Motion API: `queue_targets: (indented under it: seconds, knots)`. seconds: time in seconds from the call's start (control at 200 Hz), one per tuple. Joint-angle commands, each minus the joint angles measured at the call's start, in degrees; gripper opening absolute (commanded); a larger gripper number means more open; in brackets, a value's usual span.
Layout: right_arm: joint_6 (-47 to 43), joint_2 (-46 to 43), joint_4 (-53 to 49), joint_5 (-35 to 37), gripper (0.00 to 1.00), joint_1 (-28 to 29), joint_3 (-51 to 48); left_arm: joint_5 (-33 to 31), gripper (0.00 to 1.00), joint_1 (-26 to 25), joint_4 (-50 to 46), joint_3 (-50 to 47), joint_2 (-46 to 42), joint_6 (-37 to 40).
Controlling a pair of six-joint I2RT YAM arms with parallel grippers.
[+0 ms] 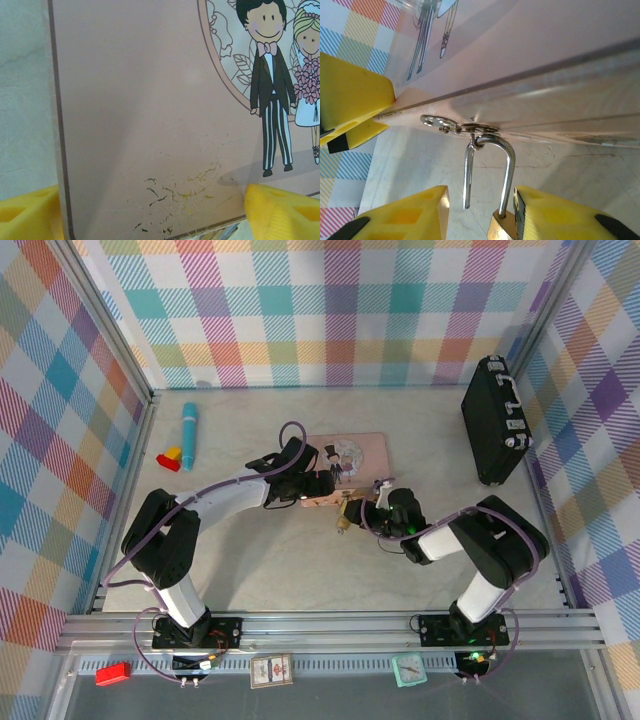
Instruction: Unlock a padlock with a key
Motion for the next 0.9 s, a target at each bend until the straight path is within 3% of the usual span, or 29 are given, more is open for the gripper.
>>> queue_targets:
  seconds: [0.0, 0.395, 0.895]
  knots:
    - [3.95, 1.63, 4.06, 5.37, 0.38, 1.37, -2.0, 0.19, 0.87, -0.58, -1.79, -0.91, -0.94, -1.0]
    - [5.48, 0.81, 3.27, 13.38, 0.3, 3.99, -3.34, -0.16, 0.88, -0.54, -1.08, -1.89, -1.65, -2.03]
    - [6.14, 7.57, 7.94, 7.73, 0.3, 4.48, 0.35, 0.03, 0.88, -0.55, -0.23, -3.3, -2.27, -2.86]
